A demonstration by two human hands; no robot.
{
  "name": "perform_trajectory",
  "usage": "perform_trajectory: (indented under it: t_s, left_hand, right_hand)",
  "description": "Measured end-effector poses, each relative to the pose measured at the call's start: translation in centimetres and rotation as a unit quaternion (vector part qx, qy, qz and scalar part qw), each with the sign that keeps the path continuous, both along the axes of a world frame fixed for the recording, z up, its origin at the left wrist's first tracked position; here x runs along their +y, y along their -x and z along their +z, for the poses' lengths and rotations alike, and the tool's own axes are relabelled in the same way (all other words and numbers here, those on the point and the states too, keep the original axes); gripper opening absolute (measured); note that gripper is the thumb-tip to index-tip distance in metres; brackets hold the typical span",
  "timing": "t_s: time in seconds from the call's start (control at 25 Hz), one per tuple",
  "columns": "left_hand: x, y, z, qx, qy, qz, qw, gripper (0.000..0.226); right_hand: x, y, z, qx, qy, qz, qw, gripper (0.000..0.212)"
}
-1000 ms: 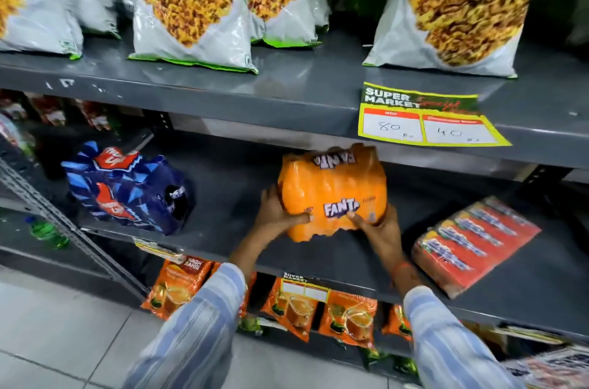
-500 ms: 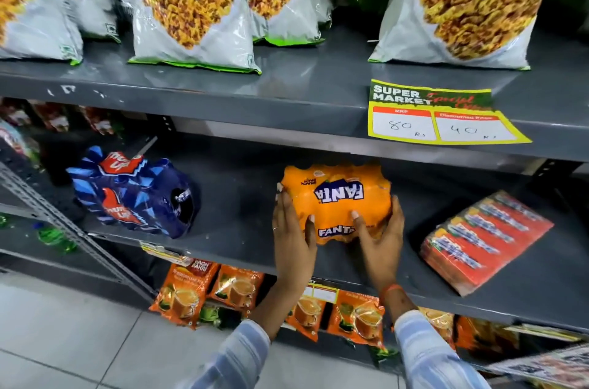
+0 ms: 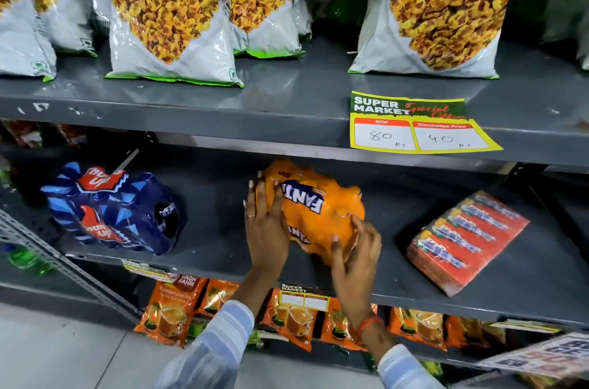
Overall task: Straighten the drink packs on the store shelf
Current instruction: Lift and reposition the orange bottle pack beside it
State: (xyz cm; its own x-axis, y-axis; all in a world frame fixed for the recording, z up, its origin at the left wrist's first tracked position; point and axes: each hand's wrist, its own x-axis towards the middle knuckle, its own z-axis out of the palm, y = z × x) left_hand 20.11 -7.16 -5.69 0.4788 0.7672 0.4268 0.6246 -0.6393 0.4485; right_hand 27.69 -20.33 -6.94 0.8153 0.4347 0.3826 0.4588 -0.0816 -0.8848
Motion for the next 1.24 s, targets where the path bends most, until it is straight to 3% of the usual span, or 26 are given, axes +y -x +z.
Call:
perform_trajectory:
  t_s: [0.08, 0.16, 0.32, 0.52, 0.68, 0.84, 0.96, 1.08, 1.24]
  left_hand:
    - [-2.3, -0.6, 0.8, -0.109, 0.13, -0.024, 0.985, 0.081]
    - [-4.5, -1.0, 1.0, -0.163, 0.226, -0.058, 0.959, 0.088]
    - [-4.0, -1.4, 1.4, -0.168, 0.29, -0.072, 0.939, 0.07]
    - [0.0, 0.0, 4.2, -0.142, 0.42, -0.156, 0.883, 0.089]
    - [0.2, 1.6, 4.7, -0.099, 0.28, -0.125, 0.947, 0.073]
    - [-3.2, 0.0, 3.9, -0.076, 0.225, -0.036, 0.971, 0.099]
    - [-4.2, -1.1, 5.1, -0.051, 0.197, 0.018, 0.979, 0.093]
    - [-2.4, 0.1, 5.0, -0.037, 0.214, -0.06, 0.974, 0.087]
    - [4.1, 2.8, 6.0, 0.025, 0.287, -0.165, 0.943, 0.096]
  right_hand:
    - [0.4, -0.1, 0.5, -0.005, -0.004, 0.011, 1.0, 0.062]
    - [1.2, -1.1, 1.3, 0.012, 0.002, 0.026, 1.0, 0.074]
    - [1.6, -0.9, 1.4, 0.028, -0.023, 0.026, 0.999, 0.075]
    - [1.2, 1.0, 0.9, -0.014, -0.026, 0.045, 0.999, 0.048]
    - [2.2, 1.0, 0.8, -0.055, -0.037, 0.072, 0.995, 0.039]
    - [4.5, -2.8, 2.1, -0.06, -0.033, 0.043, 0.997, 0.039]
    - [6.2, -6.6, 2.9, -0.043, 0.027, 0.041, 0.998, 0.042]
    - [7.1, -8.5, 3.3, -0.061, 0.083, 0.093, 0.99, 0.049]
    - [6.5, -8.2, 3.3, -0.032, 0.06, 0.081, 0.994, 0.049]
